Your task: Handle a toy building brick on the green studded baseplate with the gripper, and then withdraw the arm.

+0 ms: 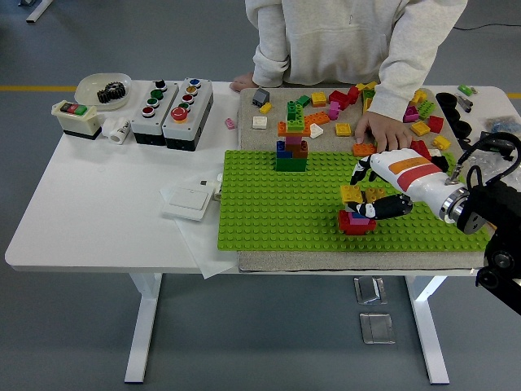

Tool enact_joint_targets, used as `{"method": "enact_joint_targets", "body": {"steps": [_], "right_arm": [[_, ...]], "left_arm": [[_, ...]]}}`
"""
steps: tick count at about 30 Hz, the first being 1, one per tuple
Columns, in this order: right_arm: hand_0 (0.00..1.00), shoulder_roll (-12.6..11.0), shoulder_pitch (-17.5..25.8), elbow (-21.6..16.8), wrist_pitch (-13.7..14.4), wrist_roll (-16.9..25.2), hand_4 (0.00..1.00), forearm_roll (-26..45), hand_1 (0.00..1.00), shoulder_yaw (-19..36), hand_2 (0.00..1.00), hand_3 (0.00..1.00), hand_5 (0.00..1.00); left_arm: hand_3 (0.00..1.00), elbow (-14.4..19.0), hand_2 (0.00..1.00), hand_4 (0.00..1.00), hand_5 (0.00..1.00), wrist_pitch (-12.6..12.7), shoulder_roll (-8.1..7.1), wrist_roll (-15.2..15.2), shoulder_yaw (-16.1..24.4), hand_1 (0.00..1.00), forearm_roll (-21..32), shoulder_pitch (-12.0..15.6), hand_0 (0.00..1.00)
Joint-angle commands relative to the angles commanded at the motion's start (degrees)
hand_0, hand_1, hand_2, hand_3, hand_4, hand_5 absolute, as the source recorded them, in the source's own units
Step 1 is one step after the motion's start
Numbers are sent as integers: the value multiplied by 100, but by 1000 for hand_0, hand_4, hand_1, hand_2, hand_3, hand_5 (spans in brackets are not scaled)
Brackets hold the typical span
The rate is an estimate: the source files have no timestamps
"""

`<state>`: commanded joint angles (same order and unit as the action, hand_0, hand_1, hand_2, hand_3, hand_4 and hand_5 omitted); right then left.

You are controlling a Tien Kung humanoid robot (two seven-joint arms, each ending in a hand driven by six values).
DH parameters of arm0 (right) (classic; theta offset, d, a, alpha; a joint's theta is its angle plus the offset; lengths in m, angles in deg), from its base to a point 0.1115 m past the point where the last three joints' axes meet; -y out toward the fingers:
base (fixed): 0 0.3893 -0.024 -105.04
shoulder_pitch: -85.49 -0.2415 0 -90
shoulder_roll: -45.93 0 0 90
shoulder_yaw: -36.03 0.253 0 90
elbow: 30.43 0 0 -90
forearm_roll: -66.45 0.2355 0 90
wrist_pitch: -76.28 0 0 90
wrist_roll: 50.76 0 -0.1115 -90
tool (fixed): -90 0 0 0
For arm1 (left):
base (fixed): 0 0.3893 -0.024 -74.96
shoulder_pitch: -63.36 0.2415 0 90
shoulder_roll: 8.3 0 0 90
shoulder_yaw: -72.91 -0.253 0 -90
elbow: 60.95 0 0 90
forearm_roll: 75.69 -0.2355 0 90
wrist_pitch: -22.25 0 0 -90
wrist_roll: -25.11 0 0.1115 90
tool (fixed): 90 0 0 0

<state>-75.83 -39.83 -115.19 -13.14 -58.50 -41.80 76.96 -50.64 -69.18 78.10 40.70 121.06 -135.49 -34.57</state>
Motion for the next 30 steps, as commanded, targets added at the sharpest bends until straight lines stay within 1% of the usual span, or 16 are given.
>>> {"method": "enact_joint_targets", "body": {"steps": [3,15,30], "right_arm": [[495,-15,3,16,-3,38,780,27,552,0,612,552,370],[500,-14,-23,181,-13,134,785,119,555,-17,616,554,379],[506,-51,-25,186,-65,173,788,139,562,55,620,560,380]], "left_arm": [[561,0,639,586,611,-4,-1,-4,-22,712,13,5,800],[561,0,639,586,611,-3,8,-9,-47,713,30,25,805],[561,0,639,586,611,-3,5,-12,-40,713,30,9,801]]}}
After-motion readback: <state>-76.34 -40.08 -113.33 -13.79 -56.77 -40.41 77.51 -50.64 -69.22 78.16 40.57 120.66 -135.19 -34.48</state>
